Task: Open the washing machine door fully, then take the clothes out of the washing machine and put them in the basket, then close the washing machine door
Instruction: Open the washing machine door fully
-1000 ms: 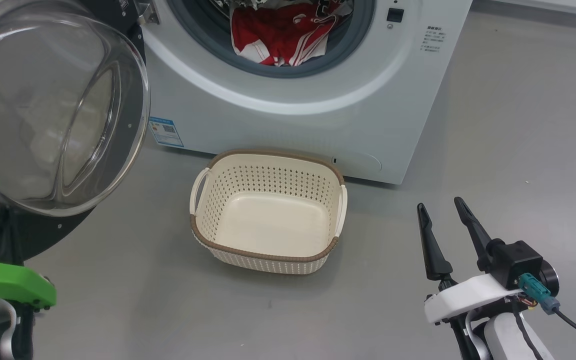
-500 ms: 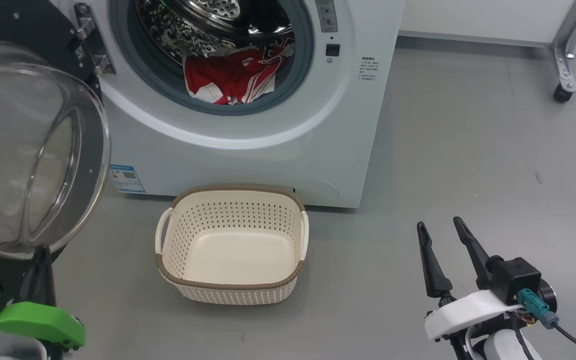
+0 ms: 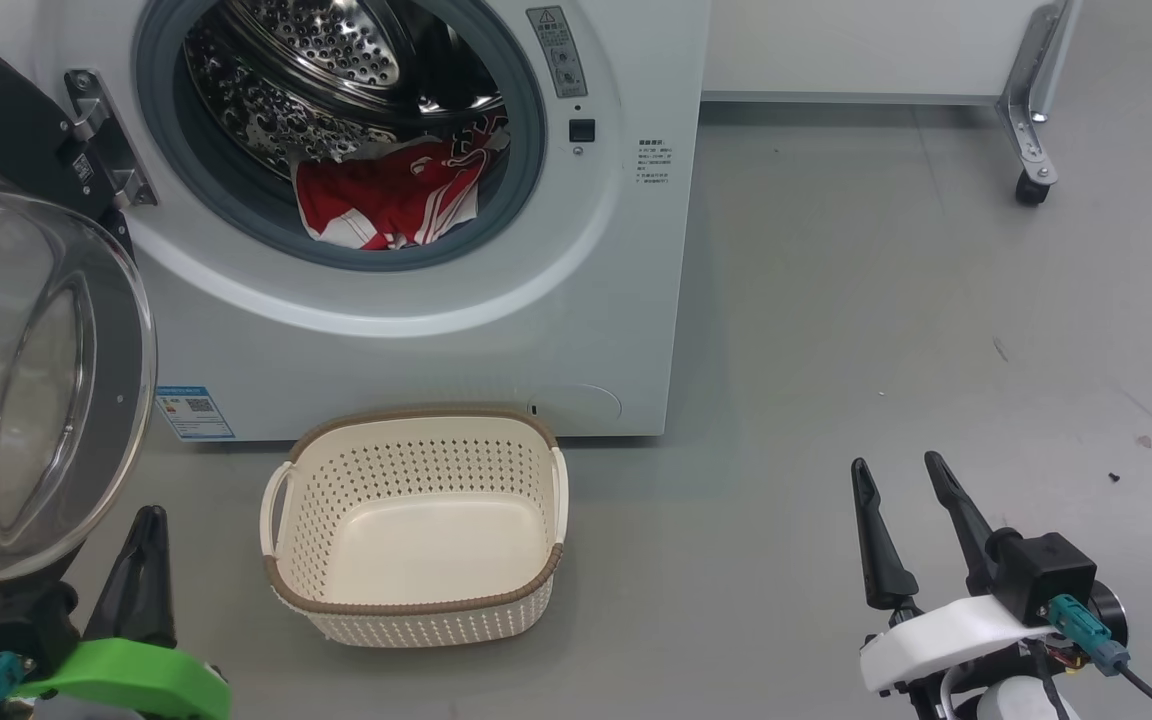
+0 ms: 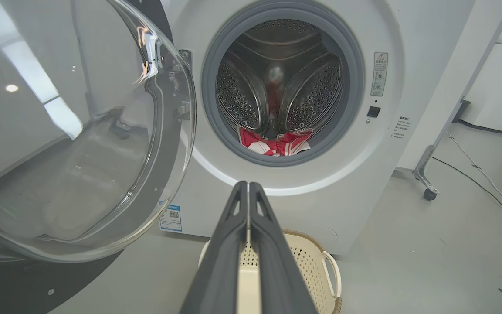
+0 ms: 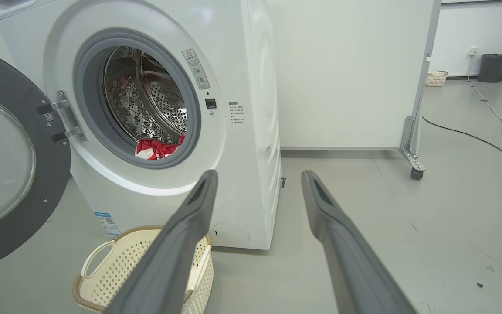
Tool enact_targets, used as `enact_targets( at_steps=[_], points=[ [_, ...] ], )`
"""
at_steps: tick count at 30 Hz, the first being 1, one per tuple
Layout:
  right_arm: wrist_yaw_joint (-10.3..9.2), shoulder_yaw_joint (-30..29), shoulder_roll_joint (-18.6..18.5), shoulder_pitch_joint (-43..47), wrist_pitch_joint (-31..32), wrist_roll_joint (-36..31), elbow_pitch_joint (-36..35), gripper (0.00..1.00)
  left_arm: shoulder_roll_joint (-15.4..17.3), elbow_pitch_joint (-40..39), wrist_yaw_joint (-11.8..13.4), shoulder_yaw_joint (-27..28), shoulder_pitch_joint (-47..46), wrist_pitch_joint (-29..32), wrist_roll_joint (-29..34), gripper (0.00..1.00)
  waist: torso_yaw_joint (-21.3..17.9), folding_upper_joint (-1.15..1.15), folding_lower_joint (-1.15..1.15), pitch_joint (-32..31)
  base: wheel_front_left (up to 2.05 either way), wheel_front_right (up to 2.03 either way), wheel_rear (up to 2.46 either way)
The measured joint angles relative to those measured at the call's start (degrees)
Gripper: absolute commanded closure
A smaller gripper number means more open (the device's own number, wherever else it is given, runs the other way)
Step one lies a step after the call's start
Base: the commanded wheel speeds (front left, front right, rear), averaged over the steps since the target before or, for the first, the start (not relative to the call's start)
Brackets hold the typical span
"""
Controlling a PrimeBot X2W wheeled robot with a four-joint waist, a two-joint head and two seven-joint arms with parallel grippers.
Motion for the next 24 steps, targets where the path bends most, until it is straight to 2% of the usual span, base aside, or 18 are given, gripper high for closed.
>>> enact_targets(
  at_steps=[2, 3, 7, 24],
  points=[
    [0.0, -0.2, 0.0, 0.0, 0.0, 0.0, -0.4, 0.0, -0.1, -0.4, 0.0, -0.6, 0.2, -0.4, 0.6, 0.5, -0.2, 0.0, 0.0, 0.0, 0.0, 0.0, 0.0],
    [0.0, -0.2, 0.0, 0.0, 0.0, 0.0, -0.5, 0.0, -0.2, -0.7, -0.2, -0.9, 0.3, -0.6, 0.8, 0.02, -0.3, 0.0, 0.0, 0.0, 0.0, 0.0, 0.0],
    [0.0, -0.2, 0.1, 0.0, 0.0, 0.0, -0.6, 0.0, -1.7, -1.8, -0.5, -1.8, 1.0, -0.7, 0.5, 0.0, -0.5, 0.0, 0.0, 0.1, 0.0, 0.0, 0.0],
    [0.0, -0.8, 0.2, 0.0, 0.0, 0.0, -1.3, 0.0, -1.6, -3.1, -0.5, -2.1, 2.8, -1.6, 0.5, 0.0, -0.9, 0.0, 0.0, 0.9, 0.0, 0.0, 0.0]
  ],
)
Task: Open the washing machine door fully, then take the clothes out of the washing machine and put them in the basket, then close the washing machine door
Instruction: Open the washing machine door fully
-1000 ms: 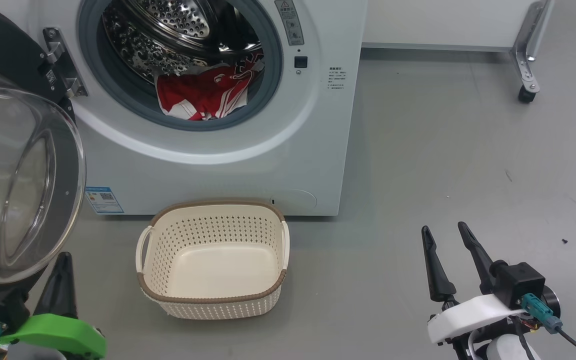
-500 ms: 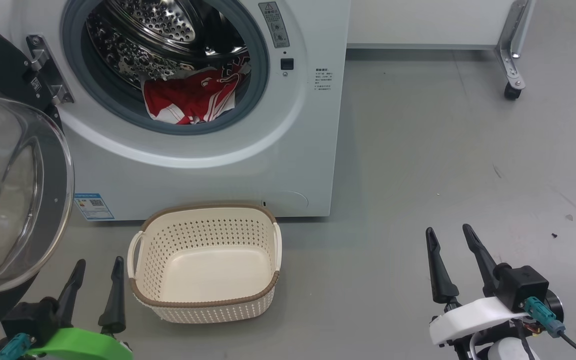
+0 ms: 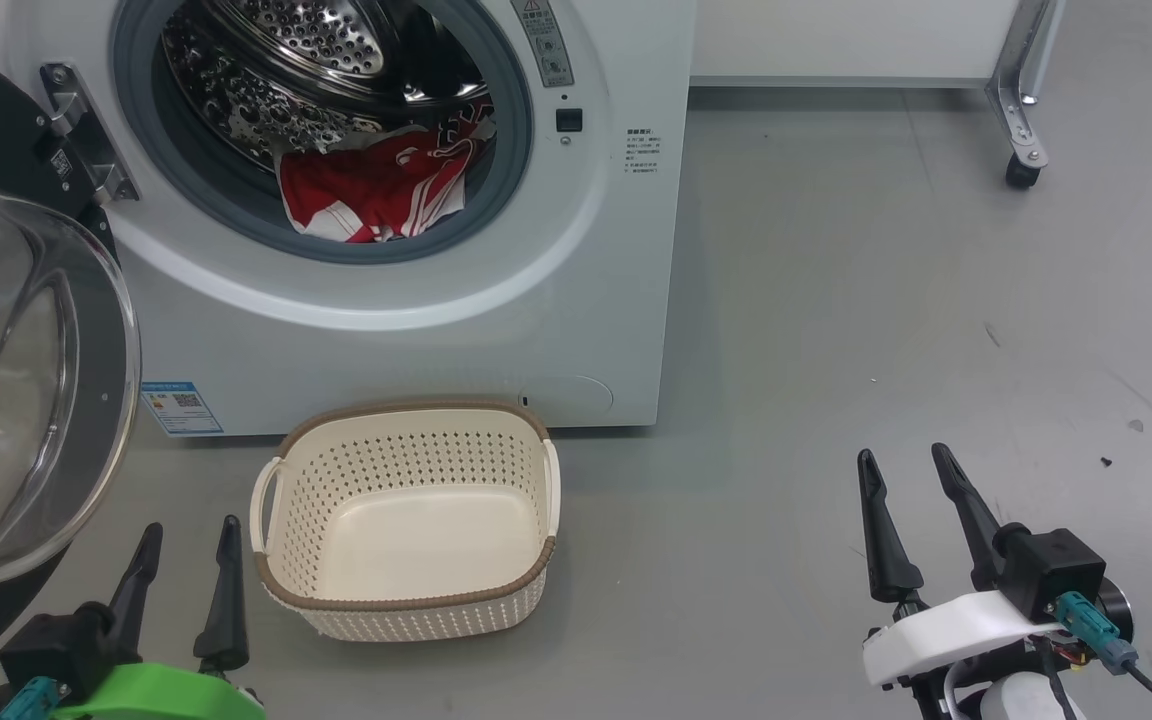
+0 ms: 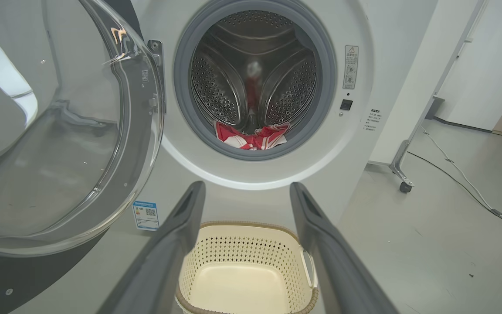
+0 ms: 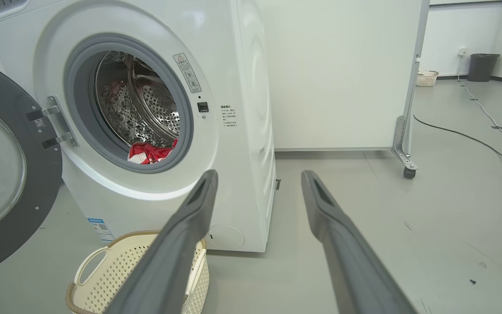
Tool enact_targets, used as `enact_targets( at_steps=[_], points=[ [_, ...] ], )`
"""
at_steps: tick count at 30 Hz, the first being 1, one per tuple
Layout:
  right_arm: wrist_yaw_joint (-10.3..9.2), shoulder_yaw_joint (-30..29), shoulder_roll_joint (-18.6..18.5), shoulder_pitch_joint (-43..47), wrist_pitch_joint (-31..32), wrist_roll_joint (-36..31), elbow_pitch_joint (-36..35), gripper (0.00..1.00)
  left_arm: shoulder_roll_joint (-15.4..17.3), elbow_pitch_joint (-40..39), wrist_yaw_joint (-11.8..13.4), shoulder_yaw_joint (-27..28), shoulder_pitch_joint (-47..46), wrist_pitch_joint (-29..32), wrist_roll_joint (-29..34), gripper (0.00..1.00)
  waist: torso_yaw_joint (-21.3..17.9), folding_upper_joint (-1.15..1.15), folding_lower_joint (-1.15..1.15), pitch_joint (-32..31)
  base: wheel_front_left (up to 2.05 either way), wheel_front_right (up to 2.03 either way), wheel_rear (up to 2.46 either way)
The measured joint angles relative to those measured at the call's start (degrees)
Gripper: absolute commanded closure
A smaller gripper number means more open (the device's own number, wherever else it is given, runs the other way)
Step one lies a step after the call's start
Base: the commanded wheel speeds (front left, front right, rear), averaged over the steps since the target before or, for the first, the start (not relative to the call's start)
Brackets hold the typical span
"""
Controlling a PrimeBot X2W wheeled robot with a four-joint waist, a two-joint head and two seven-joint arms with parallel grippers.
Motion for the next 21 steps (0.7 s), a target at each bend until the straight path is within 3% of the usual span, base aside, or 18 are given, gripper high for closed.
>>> enact_targets(
  at_steps=[21],
  points=[
    [0.01, 0.0, 0.1, 0.0, 0.0, 0.0, -0.2, 0.0, 0.4, -0.8, 0.0, -0.6, 0.8, -0.6, 1.0, 0.0, 0.1, 0.0, 0.0, 0.8, 0.0, 0.0, 0.0]
  ],
)
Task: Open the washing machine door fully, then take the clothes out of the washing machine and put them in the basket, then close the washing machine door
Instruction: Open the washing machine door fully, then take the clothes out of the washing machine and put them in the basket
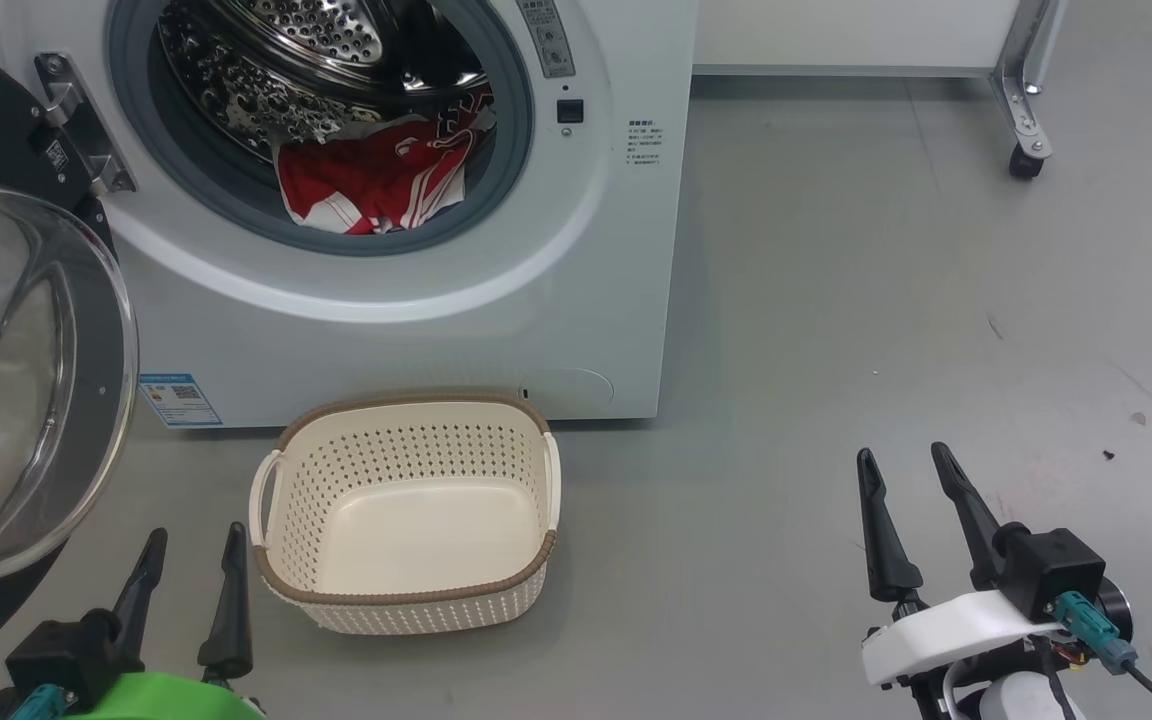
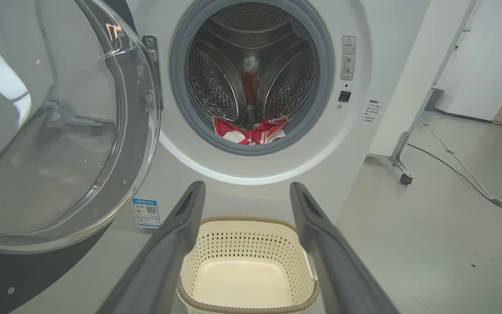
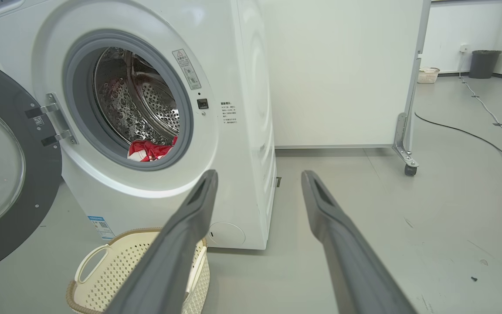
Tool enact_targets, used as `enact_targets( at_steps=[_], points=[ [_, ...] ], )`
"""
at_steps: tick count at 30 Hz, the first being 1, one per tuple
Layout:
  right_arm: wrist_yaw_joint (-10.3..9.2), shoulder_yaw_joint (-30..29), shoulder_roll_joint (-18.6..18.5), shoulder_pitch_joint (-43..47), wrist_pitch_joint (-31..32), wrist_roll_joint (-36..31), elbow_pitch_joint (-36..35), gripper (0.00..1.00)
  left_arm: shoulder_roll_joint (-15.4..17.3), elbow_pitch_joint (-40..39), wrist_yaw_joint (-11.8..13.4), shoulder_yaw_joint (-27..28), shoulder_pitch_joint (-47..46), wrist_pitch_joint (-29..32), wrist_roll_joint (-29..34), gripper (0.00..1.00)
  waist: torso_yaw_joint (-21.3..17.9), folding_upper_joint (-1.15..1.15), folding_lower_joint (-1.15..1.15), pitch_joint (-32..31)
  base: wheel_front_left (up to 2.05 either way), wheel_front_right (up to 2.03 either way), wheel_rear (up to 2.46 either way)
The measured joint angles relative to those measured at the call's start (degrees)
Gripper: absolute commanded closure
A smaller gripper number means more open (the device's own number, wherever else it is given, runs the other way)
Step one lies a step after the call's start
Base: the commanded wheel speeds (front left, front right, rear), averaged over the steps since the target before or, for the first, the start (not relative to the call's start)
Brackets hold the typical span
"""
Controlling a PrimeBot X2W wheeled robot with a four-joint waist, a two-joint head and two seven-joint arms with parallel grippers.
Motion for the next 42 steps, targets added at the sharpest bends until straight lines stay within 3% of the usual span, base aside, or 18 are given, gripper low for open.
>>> enact_targets(
  at_steps=[42],
  points=[
    [0.41, -0.1, 0.1, 0.0, 0.0, -0.1, 0.1, 0.0, -0.1, -1.2, 0.1, -0.4, 0.0, -0.1, -0.1, 0.0, 0.3, 0.0, 0.0, 0.2, 0.01, -0.01, 0.0]
  ],
)
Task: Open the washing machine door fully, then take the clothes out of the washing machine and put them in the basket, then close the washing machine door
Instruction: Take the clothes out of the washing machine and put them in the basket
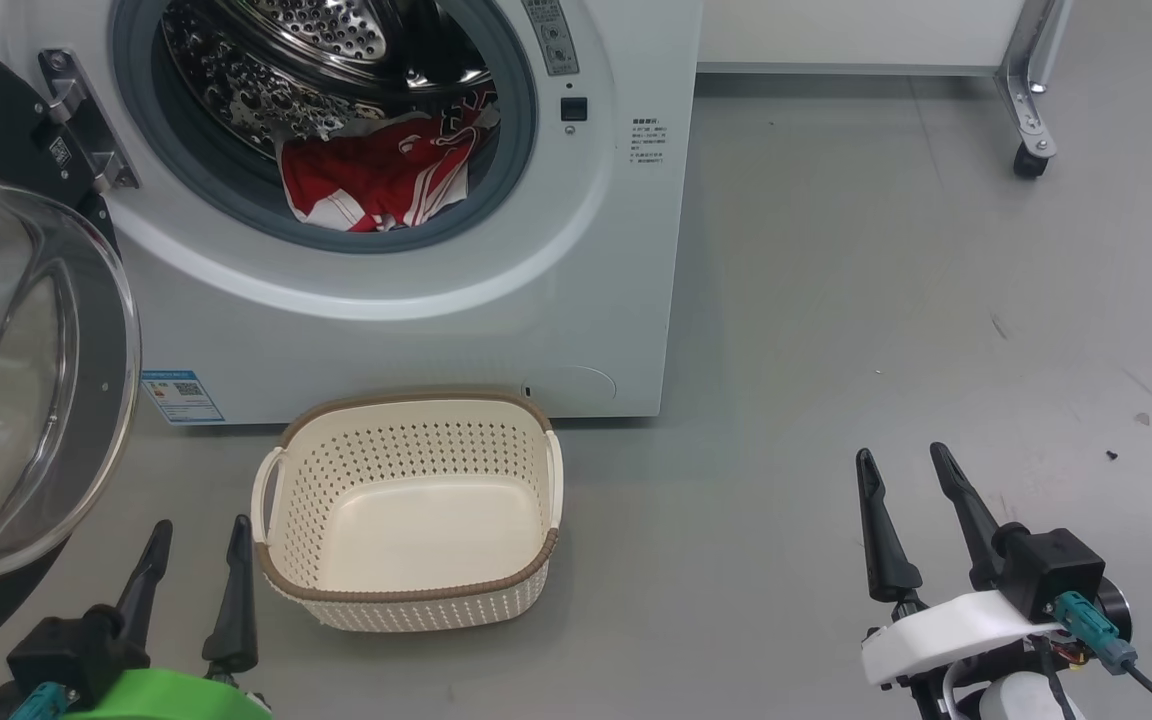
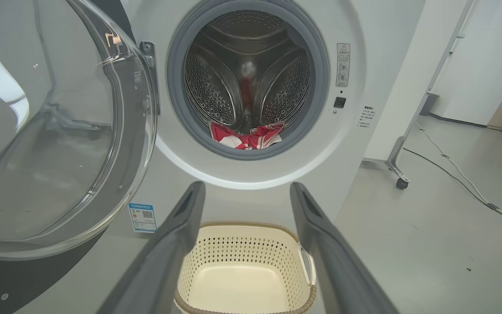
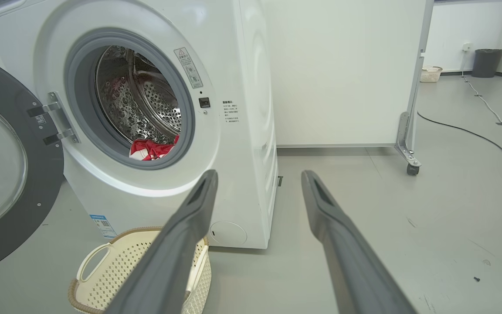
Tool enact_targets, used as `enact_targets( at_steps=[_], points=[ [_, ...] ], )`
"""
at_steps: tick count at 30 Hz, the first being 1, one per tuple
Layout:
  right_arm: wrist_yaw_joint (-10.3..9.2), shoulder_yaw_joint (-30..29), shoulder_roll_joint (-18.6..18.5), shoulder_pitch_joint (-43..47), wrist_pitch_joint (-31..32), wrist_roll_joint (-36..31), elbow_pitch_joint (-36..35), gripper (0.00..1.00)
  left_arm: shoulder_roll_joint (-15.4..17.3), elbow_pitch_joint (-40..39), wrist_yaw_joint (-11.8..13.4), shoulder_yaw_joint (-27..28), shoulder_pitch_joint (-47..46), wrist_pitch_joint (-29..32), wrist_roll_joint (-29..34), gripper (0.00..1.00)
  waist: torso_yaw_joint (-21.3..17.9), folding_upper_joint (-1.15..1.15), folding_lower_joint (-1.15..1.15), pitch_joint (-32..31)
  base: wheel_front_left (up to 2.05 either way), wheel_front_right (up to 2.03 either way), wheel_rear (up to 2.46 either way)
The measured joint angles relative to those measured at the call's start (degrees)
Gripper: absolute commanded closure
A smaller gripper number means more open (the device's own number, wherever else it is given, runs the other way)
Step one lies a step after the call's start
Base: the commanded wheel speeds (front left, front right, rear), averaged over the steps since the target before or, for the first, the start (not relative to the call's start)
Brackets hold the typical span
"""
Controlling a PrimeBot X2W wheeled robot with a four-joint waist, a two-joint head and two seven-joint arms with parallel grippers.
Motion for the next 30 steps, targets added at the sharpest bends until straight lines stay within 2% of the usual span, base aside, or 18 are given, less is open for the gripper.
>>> enact_targets(
  at_steps=[15, 30],
  points=[
    [0.01, 0.0, 0.0, 0.0, 0.0, 0.0, 0.0, 0.0, 0.0, -0.4, 0.0, 0.0, 0.0, 0.0, -0.6, 0.0, 0.1, 0.0, 0.0, 0.2, 0.37, -0.39, 0.02],
    [0.11, 0.4, 0.0, 0.0, 0.0, 0.0, 0.2, 0.0, 0.1, -0.5, 0.0, -0.2, 0.0, 0.0, -0.6, 0.0, 0.4, 0.0, 0.0, -0.3, 0.87, -0.9, 0.02]
  ],
)
